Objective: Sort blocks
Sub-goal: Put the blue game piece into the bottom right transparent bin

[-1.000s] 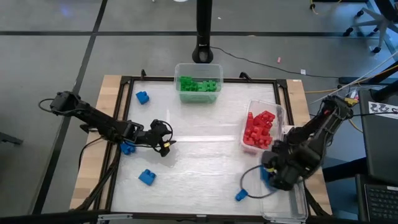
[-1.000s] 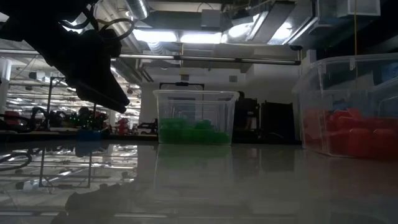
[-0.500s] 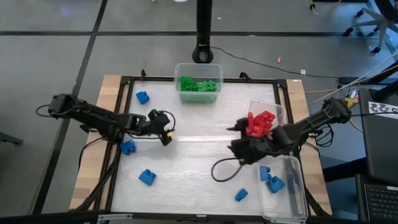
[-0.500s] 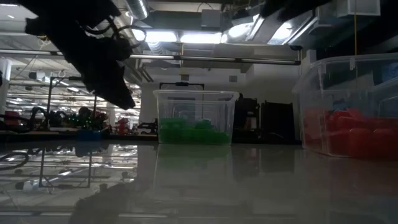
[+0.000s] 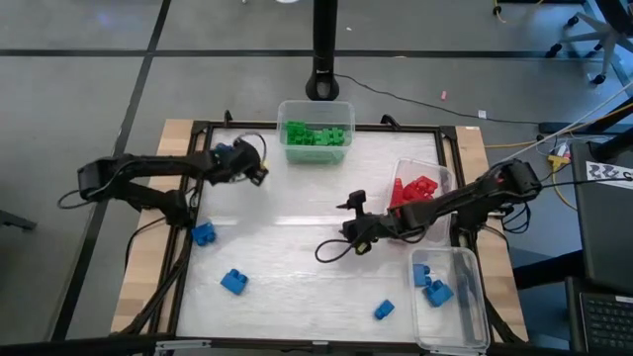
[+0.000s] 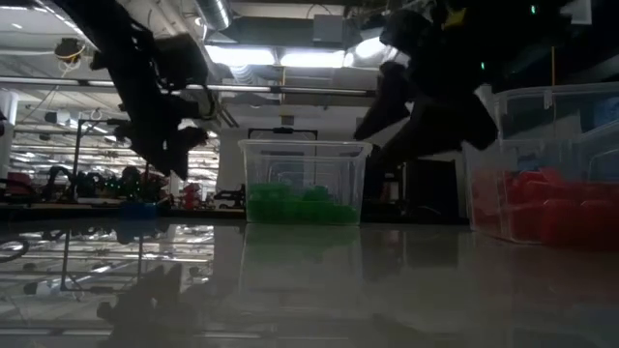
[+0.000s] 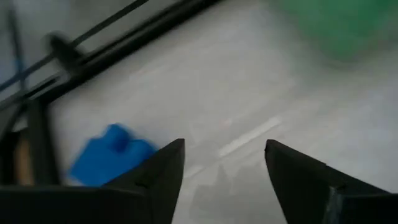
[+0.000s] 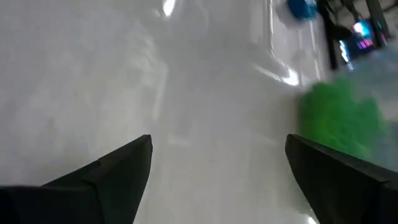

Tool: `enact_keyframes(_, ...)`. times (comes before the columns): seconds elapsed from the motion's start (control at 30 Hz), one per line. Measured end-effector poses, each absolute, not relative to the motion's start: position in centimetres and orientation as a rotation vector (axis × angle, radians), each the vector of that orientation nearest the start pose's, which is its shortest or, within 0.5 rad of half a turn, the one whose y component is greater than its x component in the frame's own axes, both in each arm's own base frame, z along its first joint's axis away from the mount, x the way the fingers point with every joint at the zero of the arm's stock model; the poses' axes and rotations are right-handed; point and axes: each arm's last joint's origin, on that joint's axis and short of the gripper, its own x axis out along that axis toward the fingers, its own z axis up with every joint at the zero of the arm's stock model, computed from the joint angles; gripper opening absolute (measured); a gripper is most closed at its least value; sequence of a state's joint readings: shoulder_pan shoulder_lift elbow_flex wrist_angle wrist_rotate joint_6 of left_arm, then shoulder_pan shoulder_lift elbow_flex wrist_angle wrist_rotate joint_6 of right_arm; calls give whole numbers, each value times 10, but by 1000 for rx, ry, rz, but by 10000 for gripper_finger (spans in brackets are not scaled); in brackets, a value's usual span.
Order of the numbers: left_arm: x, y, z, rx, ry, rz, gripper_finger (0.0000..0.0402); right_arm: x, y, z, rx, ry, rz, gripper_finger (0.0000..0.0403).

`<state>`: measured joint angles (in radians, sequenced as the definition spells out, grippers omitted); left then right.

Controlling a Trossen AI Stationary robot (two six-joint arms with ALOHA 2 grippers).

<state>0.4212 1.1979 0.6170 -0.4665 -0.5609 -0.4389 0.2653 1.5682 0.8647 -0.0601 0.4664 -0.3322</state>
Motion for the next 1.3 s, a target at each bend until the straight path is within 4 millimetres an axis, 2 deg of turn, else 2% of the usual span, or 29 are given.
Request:
enact_keyframes(0.1,175,119,186,-328,920,1206,181,306,71,177,-583,686,-11,365)
enact_keyframes(0.3,159,157,176,-383,1131,1354,97,309,73,171,-579,644,-7,365)
enact_keyframes(0.47,152,171,155,-385,1305,1373,28,310,73,172,-576,638,-9,365)
enact_keyframes(0.57,154,175,147,-353,1365,1369,4,310,73,172,-575,637,-9,365)
enact_keyframes(0.73,159,173,139,-281,1431,1319,8,311,74,173,-566,622,-14,365)
enact_keyframes(0.93,170,161,138,-187,1481,1202,4,312,74,171,-537,622,-24,365)
enact_keyframes(1.3,202,117,137,-148,1398,1078,1,314,74,168,-540,614,-32,365)
